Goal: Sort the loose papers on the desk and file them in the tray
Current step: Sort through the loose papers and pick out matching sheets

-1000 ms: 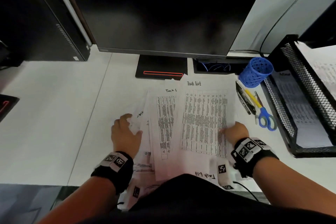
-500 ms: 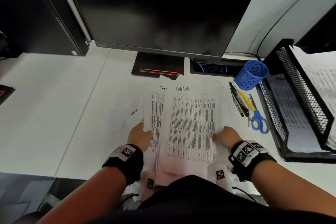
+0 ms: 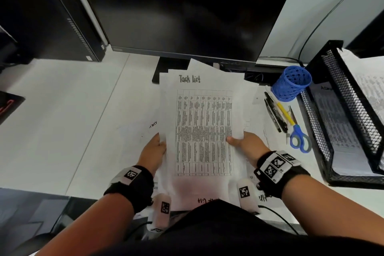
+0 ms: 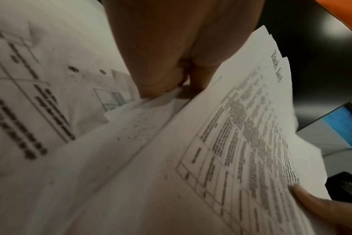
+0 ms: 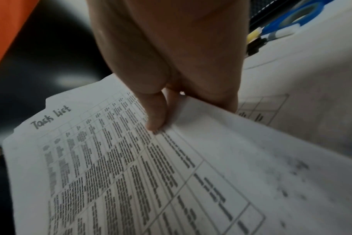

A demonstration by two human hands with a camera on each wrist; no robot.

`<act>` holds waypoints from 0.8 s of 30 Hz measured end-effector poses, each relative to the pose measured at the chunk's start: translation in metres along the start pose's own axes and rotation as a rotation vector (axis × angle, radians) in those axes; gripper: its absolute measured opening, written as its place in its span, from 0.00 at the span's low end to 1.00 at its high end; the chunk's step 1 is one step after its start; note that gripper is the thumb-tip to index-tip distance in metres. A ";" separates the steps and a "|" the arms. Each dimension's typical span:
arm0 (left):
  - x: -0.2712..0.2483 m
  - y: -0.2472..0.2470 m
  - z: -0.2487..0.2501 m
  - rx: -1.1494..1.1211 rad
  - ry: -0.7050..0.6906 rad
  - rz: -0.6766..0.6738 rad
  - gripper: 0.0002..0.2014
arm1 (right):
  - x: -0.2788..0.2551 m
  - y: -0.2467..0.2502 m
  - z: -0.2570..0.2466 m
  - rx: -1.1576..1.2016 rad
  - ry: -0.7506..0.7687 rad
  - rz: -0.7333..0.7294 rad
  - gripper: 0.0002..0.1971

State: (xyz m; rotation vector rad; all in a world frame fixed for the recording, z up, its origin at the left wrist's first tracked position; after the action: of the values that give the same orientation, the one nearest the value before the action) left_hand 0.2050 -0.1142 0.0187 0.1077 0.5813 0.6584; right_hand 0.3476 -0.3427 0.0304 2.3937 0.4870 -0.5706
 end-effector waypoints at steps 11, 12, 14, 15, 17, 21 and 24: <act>0.011 0.011 -0.004 -0.026 -0.055 -0.021 0.18 | -0.003 -0.010 -0.007 0.094 0.113 -0.064 0.11; 0.013 0.012 -0.002 -0.062 -0.050 -0.025 0.19 | -0.005 -0.008 -0.010 0.078 0.134 -0.089 0.08; 0.015 0.015 0.003 -0.105 -0.039 -0.014 0.19 | -0.006 -0.005 -0.015 -0.001 0.174 -0.144 0.03; 0.014 0.015 0.006 -0.126 -0.025 -0.009 0.19 | -0.006 -0.002 -0.017 -0.089 0.192 -0.157 0.05; 0.014 0.016 0.009 -0.158 -0.004 -0.019 0.20 | -0.001 0.008 -0.019 -0.364 0.239 -0.139 0.06; 0.012 0.018 0.006 -0.185 0.022 -0.092 0.19 | 0.016 0.043 -0.027 -0.318 0.310 -0.006 0.21; 0.008 0.019 0.006 -0.124 -0.030 -0.121 0.18 | 0.020 0.068 -0.052 -0.191 0.522 0.236 0.28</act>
State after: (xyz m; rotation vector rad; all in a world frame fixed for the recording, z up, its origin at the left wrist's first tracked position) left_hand 0.2029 -0.0939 0.0257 -0.0335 0.5126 0.5727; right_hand 0.4109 -0.3550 0.0905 2.3551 0.4413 0.2064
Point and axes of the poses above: each hand's wrist, its own x-axis towards the middle knuckle, its own y-axis out of the back of the hand, z = x × y, the point moved 4 cm from there along x, towards the middle knuckle, and after that the axes turned 7 degrees about z, right-handed, at the moved point
